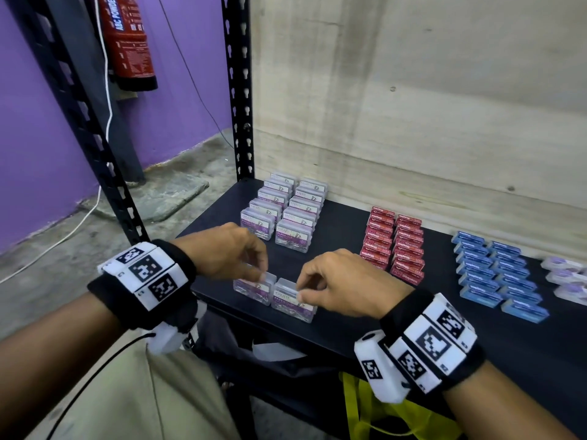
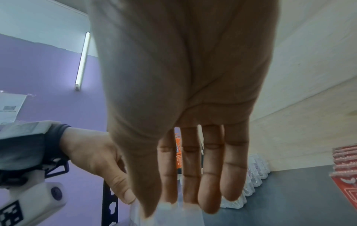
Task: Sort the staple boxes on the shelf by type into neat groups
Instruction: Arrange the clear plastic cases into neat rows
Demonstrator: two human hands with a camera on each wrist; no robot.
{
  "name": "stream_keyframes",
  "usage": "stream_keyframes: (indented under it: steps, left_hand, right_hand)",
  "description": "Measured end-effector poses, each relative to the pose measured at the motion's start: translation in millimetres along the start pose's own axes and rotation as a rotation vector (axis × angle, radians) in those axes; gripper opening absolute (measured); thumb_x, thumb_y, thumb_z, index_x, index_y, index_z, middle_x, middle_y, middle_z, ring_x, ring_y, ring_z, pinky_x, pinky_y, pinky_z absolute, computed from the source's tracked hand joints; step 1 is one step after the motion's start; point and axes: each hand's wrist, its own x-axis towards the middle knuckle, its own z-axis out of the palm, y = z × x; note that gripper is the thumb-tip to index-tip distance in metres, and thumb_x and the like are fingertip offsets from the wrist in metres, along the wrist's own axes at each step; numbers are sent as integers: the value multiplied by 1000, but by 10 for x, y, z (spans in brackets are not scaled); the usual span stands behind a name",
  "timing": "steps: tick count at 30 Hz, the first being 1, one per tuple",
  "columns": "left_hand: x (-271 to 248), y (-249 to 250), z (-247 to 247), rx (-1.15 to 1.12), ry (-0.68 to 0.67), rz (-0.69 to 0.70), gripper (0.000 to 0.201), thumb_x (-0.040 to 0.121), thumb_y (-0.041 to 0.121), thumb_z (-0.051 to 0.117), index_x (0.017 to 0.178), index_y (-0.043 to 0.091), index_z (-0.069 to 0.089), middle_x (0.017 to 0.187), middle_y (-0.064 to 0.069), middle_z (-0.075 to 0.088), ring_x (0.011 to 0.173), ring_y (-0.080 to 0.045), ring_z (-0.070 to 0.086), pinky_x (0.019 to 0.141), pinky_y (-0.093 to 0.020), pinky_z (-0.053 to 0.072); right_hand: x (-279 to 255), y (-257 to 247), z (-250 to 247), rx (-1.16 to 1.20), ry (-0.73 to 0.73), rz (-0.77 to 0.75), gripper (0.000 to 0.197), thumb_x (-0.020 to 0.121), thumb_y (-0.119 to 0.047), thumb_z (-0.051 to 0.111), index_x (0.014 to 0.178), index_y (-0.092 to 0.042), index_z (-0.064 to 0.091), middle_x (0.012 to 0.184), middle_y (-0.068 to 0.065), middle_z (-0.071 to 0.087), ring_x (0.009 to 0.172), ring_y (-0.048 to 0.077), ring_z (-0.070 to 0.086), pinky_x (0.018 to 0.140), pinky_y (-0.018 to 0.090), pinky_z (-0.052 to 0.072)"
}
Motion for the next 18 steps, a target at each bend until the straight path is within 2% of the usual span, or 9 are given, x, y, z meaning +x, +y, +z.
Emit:
stream_keyframes:
  steps: [1,3,6,9,12,18]
  left_hand:
    - [36,-2,-39,-14,7,0,16,81,49,73,93,38,69,87,20,68,82,6,62,80,-22,52]
    - [147,-26,-125,16,65,-12,23,83,52,69,101,38,66,95,19,67,89,1,61,86,-27,52]
    - [361,-99,-231,111,175,-52,34,86,51,64,117,35,62,112,9,57,107,-13,54,95,-33,45]
    - [548,-203,-298,143,213,-109,41,89,45,63,126,30,58,128,-1,51,118,-21,51,103,-37,40]
    - [662,-295,-305,157,198,-139,39,90,43,63,126,29,59,130,-2,52,119,-22,50,104,-37,39]
    - [752,-376,-205,144,172,-154,32,90,47,61,118,33,65,123,3,59,113,-18,53,98,-35,45]
  right_hand:
    - [31,8,-48,5,6,9,18,89,-45,67,99,-32,71,91,-16,68,87,3,64,76,23,53]
    - [141,39,-158,-1,56,22,20,90,-46,66,102,-31,71,94,-16,69,88,3,65,78,22,52]
    - [368,117,-304,-57,141,36,22,92,-40,65,110,-28,70,104,-9,69,95,9,65,85,26,52]
    - [598,200,-380,-108,155,74,30,93,-35,64,121,-24,64,118,-2,66,104,16,63,94,33,51]
    - [768,240,-386,-125,161,84,33,93,-30,67,124,-21,63,123,0,64,107,18,62,95,33,50]
    - [933,273,-278,-142,152,87,33,92,-27,68,124,-22,65,125,4,64,114,23,60,95,33,47]
